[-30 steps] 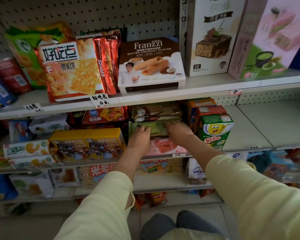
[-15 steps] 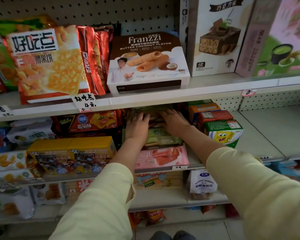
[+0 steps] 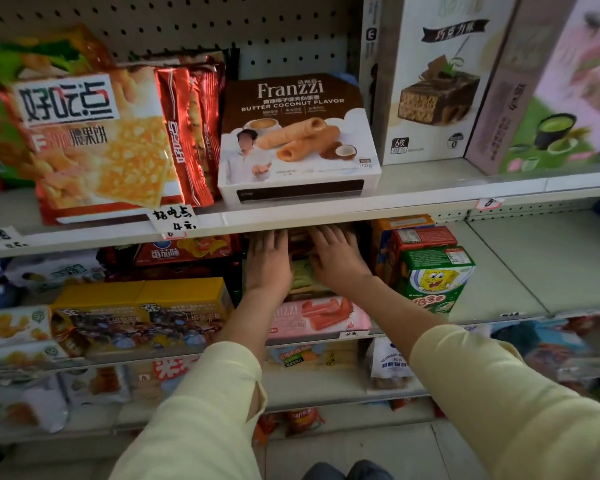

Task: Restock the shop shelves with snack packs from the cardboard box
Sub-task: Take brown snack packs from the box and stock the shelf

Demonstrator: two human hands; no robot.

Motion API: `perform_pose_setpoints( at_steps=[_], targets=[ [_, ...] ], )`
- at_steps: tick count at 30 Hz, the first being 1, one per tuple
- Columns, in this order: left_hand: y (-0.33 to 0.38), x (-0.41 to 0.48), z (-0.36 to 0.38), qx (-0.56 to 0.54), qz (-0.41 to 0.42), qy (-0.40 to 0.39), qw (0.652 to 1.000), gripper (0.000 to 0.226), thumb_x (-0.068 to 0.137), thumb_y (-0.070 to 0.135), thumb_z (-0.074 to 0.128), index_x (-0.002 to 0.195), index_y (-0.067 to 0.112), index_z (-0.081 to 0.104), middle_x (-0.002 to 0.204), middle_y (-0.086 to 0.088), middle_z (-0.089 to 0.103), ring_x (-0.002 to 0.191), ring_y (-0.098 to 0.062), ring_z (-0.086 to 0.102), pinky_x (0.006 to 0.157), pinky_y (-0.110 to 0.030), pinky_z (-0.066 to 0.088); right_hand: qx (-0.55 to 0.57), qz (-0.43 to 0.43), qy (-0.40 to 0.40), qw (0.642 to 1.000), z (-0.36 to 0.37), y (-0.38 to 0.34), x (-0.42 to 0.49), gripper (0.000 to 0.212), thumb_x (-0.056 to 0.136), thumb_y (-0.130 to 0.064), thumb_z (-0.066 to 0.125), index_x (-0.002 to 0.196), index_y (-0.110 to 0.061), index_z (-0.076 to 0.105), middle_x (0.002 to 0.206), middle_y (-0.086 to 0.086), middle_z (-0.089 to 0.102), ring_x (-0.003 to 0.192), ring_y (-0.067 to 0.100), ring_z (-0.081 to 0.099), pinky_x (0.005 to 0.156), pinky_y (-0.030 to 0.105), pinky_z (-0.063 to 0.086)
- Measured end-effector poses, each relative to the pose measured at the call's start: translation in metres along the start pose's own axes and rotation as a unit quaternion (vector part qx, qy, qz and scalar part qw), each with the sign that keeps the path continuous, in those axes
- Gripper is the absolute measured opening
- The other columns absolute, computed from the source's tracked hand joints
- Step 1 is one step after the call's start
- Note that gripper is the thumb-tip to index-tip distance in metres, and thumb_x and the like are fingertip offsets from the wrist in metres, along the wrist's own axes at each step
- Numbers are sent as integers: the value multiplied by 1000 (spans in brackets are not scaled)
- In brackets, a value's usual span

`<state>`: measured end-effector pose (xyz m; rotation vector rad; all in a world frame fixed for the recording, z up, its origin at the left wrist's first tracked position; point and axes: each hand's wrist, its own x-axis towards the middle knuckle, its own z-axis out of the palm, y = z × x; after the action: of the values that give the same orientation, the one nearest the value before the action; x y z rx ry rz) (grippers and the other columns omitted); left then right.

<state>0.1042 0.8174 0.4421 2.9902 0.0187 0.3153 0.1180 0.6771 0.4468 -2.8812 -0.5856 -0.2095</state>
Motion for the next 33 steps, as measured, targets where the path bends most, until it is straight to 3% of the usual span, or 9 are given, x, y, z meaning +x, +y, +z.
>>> perform_pose_setpoints(
  at_steps=[3, 6, 12, 15, 18, 21, 23, 29, 33],
  targets=[
    [-1, -16, -11, -7, 13, -51, 999, 62, 94, 20, 48, 149, 15, 22, 156, -6, 19, 144, -27, 16, 118, -42, 20, 16, -34, -67, 997, -10, -4, -16, 72, 92, -35, 52, 151, -19, 13, 154, 5, 24, 144, 25, 17, 116, 47, 11],
    [-3, -28, -23, 1, 33, -82, 996, 65, 91, 19, 52, 149, 13, 21, 155, -7, 20, 142, -27, 19, 116, -45, 21, -57, -81, -123, 987, -15, -5, -24, 75, 90, -47, 53, 149, -19, 15, 153, 4, 24, 141, 26, 21, 114, 48, 16],
    [-4, -43, -33, 3, 38, -127, 991, 55, 94, 18, 47, 144, 11, 28, 151, -9, 26, 138, -30, 25, 115, -46, 22, -115, -60, -135, 982, -19, -7, -23, 72, 92, -27, 54, 150, -16, 13, 154, 6, 24, 141, 26, 21, 113, 46, 19],
    [0, -59, -42, -20, 30, -160, 986, 50, 94, 20, 47, 141, 11, 32, 145, -8, 34, 134, -27, 32, 111, -39, 32, -62, -33, -151, 986, -34, -13, -34, 68, 93, -26, 53, 149, -16, 16, 153, 7, 26, 141, 27, 23, 114, 45, 20],
    [10, -71, -56, -32, 24, -202, 979, 41, 96, 20, 45, 136, 10, 38, 139, -8, 41, 125, -27, 43, 97, -38, 43, 3, -8, -181, 983, -52, -17, -50, 55, 93, -20, 52, 144, -15, 31, 146, 9, 37, 136, 28, 32, 110, 43, 29],
    [31, -81, -78, -27, 37, -252, 967, 34, 95, 22, 43, 129, 16, 47, 133, -7, 50, 118, -30, 51, 99, -47, 43, 64, 12, -227, 972, -74, -18, -74, 33, 93, -17, 50, 126, -13, 53, 127, 12, 56, 117, 29, 54, 92, 37, 47],
    [49, -86, -90, -40, 34, -286, 957, 34, 95, 21, 44, 129, 21, 50, 129, -5, 56, 118, -30, 54, 103, -45, 40, 76, 20, -234, 969, -86, -17, -90, 24, 92, -18, 48, 110, -10, 62, 112, 15, 64, 103, 31, 62, 80, 34, 48],
    [122, -90, -81, -73, 121, -373, 917, 33, 91, 16, 49, 123, 12, 54, 114, -16, 63, 104, -33, 61, 85, -38, 52, 105, 115, -231, 960, -113, 22, -139, 25, 92, -17, 47, 107, -4, 63, 106, 20, 66, 98, 35, 63, 73, 33, 45],
    [184, -98, -74, -81, 192, -395, 895, 29, 92, 16, 48, 119, 11, 58, 116, -18, 63, 107, -34, 61, 88, -38, 51, 90, 191, -244, 947, -118, 72, -190, 29, 96, -18, 41, 117, -8, 59, 118, 17, 63, 108, 34, 59, 80, 33, 45]
  ],
)
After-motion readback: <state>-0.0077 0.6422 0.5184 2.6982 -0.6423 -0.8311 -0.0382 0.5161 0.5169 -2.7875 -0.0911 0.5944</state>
